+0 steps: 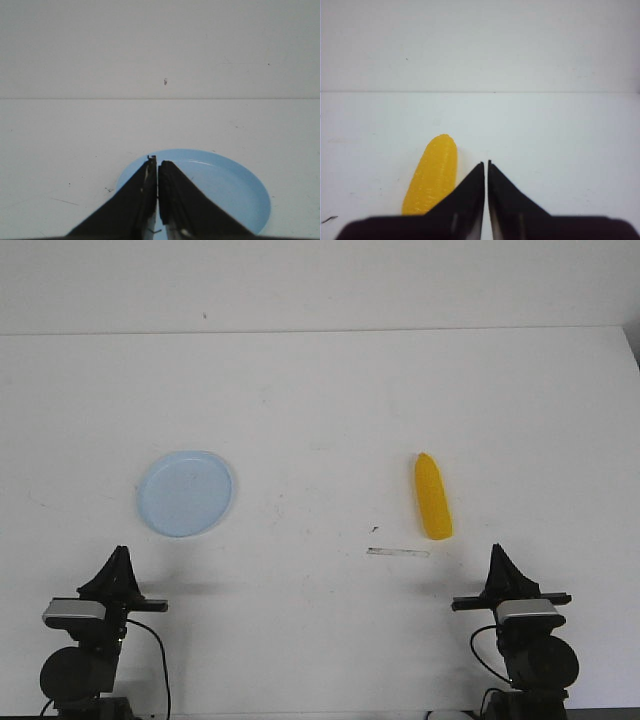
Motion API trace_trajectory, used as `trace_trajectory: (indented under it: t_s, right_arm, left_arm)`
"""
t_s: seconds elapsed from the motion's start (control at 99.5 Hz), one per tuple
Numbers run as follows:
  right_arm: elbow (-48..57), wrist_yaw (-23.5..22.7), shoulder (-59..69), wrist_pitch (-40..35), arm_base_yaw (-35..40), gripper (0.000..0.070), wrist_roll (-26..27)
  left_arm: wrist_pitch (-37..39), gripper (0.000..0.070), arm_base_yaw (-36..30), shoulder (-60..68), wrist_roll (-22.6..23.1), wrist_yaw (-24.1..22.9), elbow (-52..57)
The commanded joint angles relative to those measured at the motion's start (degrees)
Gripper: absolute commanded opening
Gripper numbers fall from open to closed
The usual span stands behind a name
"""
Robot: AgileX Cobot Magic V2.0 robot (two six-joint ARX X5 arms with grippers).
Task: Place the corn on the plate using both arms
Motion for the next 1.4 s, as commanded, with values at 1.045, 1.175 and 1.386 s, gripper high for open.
trace_trajectory:
  t_s: [1.045,1.175,1.386]
  right_arm:
    - [-0.1,0.0,0.0,0.6,0.0,0.0007,-0.3]
    - [-0.1,0.0,0.0,0.6,0.0,0.0007,-0.3]
    - [-0.1,0.0,0.0,0.6,0.0,0.0007,-0.3]
  left_arm:
    - [-13.2,0.0001,0.0,34.2,-2.6,-6.2,32.8]
    - [-17.0,0.0001,0.0,44.6,-2.9,-6.2,38.1]
    - [-22.8,0.0001,1.7,58.6,-5.8,-4.5,44.9]
